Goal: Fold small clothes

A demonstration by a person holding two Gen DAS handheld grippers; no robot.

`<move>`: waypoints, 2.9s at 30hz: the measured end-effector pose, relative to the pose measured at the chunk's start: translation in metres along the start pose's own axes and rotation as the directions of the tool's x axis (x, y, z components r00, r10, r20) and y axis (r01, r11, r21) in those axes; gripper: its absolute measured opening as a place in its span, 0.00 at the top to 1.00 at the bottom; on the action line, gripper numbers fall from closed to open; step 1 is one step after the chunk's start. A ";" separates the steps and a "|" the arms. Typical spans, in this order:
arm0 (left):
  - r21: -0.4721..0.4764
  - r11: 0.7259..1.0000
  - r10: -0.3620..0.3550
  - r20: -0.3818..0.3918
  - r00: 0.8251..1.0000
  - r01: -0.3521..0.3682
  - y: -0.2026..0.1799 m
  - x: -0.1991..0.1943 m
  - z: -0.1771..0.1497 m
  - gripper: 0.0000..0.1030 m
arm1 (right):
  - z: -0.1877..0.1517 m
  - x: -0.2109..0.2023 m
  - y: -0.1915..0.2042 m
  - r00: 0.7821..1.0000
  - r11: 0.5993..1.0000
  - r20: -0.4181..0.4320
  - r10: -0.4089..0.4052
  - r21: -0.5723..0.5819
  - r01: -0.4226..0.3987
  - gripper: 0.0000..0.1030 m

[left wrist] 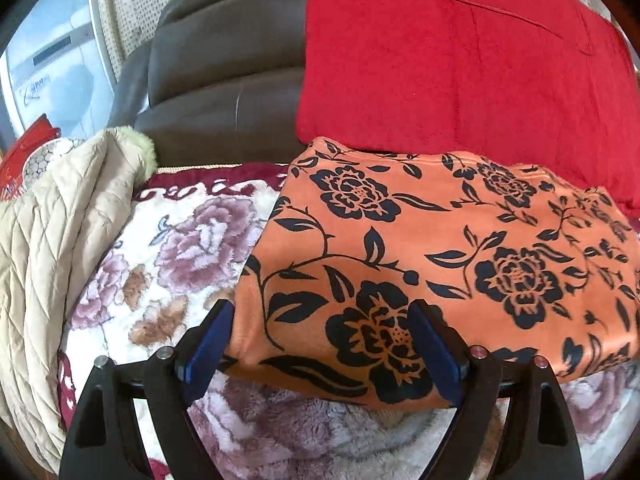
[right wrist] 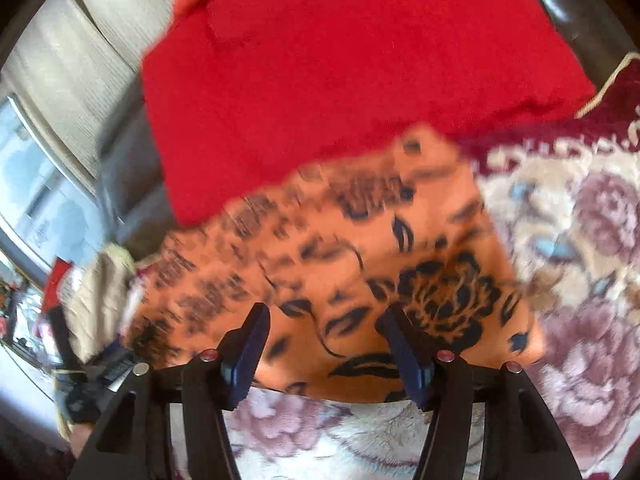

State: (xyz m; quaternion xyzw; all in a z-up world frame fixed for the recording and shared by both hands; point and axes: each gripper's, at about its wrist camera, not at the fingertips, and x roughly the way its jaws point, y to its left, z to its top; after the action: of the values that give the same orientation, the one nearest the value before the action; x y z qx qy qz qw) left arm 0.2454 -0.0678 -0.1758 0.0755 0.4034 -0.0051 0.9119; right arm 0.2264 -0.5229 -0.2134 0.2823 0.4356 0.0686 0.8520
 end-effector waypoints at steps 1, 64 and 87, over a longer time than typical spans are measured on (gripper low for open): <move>0.004 1.000 0.006 0.000 1.000 -0.006 -0.001 0.004 -0.001 0.14 | -0.003 0.015 -0.002 0.999 1.000 -0.036 -0.029 -0.004 0.029 0.39; 0.200 0.953 -0.236 0.025 0.971 0.227 -0.092 -0.034 -0.009 0.14 | -0.007 -0.006 -0.068 0.978 0.931 0.088 0.190 0.301 -0.208 0.54; 0.073 0.992 -0.104 0.051 0.993 0.100 -0.021 -0.037 -0.003 0.14 | -0.007 0.005 -0.060 0.980 0.937 0.067 0.189 0.285 -0.200 0.54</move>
State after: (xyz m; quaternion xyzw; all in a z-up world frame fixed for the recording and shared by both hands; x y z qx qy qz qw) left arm 0.2166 -0.0900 -0.1529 0.0865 0.3810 -0.0680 0.9180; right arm 0.2161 -0.5681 -0.2527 0.4474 0.3943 0.0822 0.7985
